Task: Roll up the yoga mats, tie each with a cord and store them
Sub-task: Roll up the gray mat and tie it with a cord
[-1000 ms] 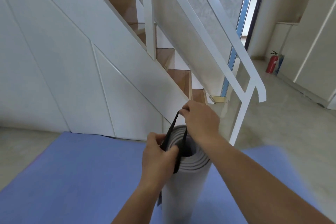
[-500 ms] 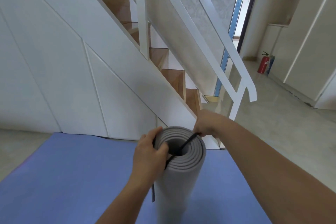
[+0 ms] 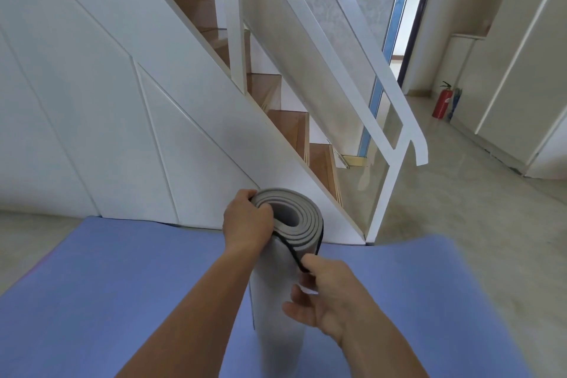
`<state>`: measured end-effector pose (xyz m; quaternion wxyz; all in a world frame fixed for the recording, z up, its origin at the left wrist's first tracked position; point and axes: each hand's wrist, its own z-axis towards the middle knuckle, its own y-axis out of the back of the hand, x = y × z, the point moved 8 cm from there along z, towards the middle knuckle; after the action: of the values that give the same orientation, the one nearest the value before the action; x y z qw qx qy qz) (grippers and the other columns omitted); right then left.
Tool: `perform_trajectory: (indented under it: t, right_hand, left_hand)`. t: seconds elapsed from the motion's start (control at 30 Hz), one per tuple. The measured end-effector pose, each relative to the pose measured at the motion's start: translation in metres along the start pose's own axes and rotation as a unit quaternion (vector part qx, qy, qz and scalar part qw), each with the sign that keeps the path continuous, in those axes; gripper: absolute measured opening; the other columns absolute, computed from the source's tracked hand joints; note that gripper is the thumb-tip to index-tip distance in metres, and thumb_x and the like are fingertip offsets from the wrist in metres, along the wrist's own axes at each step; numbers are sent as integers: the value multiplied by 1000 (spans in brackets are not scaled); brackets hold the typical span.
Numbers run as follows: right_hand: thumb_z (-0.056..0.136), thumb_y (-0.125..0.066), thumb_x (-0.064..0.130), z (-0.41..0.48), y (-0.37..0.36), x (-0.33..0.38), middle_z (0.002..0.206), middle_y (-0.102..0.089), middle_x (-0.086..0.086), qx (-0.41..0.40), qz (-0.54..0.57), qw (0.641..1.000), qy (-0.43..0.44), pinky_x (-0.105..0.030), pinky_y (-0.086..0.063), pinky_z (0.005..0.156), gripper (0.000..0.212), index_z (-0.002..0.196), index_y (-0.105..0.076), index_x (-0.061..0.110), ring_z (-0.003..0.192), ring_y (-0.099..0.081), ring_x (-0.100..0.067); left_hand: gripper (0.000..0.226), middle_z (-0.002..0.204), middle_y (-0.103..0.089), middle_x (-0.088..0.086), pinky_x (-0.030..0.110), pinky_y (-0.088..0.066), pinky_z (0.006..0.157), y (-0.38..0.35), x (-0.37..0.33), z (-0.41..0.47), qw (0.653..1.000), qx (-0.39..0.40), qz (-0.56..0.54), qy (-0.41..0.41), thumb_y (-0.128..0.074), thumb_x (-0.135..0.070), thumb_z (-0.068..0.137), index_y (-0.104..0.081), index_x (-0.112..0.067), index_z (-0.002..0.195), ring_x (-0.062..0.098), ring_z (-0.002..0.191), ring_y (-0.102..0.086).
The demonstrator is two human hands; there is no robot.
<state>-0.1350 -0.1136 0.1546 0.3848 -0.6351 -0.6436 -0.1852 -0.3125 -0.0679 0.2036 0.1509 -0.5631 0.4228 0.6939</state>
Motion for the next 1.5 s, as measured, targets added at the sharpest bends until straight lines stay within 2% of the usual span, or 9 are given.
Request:
perform_trajectory:
  t: [0.17,0.3,0.47,0.6,0.87,1.07,1.17,1.33,1.5]
  right_hand:
    - [92,-59,14,6,-17,-19,103,-58,-11,-12,-32,999,35,-34,-54,57,12,102,-60,9,83,-61,-25]
    - [91,-52,10,16,-27,-36,82,-55,-4,-49,-104,991,70,-32,-43,60,10,81,-49,12,69,-56,-21]
    - [81,-66,10,39,10,-38,72,-60,-6,-92,-88,988,89,-27,-34,53,10,79,-57,10,57,-58,-17]
    - [76,-80,7,62,53,-29,58,-55,-5,-44,-51,996,59,-22,-25,41,18,84,-65,5,49,-48,-12]
    - [76,-72,13,85,50,7,71,-59,-4,66,89,991,71,-19,-28,38,14,85,-65,5,50,-43,-9]
    - [81,-78,31,100,52,9,64,-53,5,-1,111,993,-38,-19,-17,34,27,71,-58,17,43,-37,-6]
    - [81,-78,21,100,56,9,59,-51,5,-41,103,992,-62,-18,-20,31,28,66,-55,16,40,-35,-6]
    - [81,-60,5,91,71,23,51,-47,3,-147,-18,987,-67,-20,-20,41,23,65,-47,15,49,-27,-10]
    - [84,-68,-1,97,74,45,67,-42,-5,-140,-66,988,21,-23,-29,45,16,81,-54,6,55,-30,-14]
  left_hand:
    - [44,119,-62,5,43,-49,98,3,1,8,1000,14,27,7,-54,-13,87,-56,-16,131,25,106,-58]
    - [40,114,-64,5,42,-51,96,-5,-5,14,997,61,45,1,-57,-14,85,-58,-16,125,25,103,-61]
    - [27,97,-68,6,41,-58,85,-4,1,24,993,112,-6,21,-71,-14,77,-64,-20,102,25,90,-67]
    - [21,97,-70,8,31,-54,67,1,7,27,986,154,-64,19,-76,-10,80,-67,-22,94,21,83,-68]
    - [15,90,-76,4,42,-60,84,-6,16,27,983,157,-94,-17,-78,-20,81,-74,-21,95,24,89,-72]
    - [12,83,-76,-1,35,-58,78,-8,17,25,982,161,-95,-20,-78,-28,81,-75,-22,92,19,82,-71]
    - [16,81,-76,1,32,-55,74,-10,20,22,980,166,-105,-10,-80,-29,79,-76,-18,90,18,78,-71]
    - [30,81,-76,-2,43,-60,83,-15,21,10,983,162,-90,-10,-80,-40,69,-76,-18,89,20,84,-72]
    - [39,82,-74,-7,45,-59,84,-8,18,6,992,109,-67,-17,-75,-53,65,-74,-23,91,16,84,-70]
